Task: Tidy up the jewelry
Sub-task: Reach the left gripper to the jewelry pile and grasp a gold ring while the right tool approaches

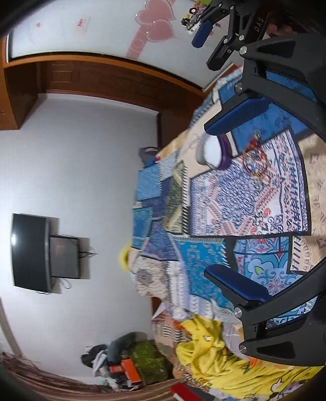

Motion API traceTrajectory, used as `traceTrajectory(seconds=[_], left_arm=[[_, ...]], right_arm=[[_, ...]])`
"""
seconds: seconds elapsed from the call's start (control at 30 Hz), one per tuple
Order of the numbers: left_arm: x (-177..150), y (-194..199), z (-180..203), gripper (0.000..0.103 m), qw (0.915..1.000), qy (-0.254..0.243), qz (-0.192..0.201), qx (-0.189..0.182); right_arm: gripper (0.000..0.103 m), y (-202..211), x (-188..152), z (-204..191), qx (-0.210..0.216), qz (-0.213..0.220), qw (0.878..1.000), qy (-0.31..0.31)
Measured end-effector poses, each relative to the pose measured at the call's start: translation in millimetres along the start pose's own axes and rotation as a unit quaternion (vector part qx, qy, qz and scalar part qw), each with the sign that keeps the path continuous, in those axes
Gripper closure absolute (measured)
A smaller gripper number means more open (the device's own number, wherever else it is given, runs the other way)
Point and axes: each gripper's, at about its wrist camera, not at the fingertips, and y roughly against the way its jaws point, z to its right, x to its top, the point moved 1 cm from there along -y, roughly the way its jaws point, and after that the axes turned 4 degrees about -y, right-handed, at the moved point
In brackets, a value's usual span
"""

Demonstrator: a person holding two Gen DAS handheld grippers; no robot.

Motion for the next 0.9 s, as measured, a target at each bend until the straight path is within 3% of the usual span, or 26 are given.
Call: traceTrajectory(seconds=[0.17,0.33,0.53,0.6,0.9], left_arm=[[-15.2,-37.0,-14.2,0.02,0.9979,0.007,-0.063,-0.014],[-30.9,-71.9,-15.2,0.044,0.9909,-0.006,-0.127,-0.044],[-49.5,-94.6,2.2,0.062,0.9784,-0.04,-0.184,-0.085],[-55.1,-97.2,8.3,0.066,0.9735,-0.046,-0.199,-0.102],[-75.9,-109.1,28.1,0.071,0.9601,-0.076,-0.235,-0.131]], right_arm=[[0.019,-24.6,-13.5,1.5,0.02,-0.057,0.998,0.011],[0.039,-48.8,-23.5,3.7,0.055,-0.109,0.993,0.005],[0.057,-66.9,-38.3,-1.4,0.085,-0.148,0.985,0.008],[0.064,-72.1,-44.1,-2.9,0.101,-0.165,0.981,0.004],[0.075,-93.1,-58.5,-17.2,0.125,-0.202,0.971,0.028]])
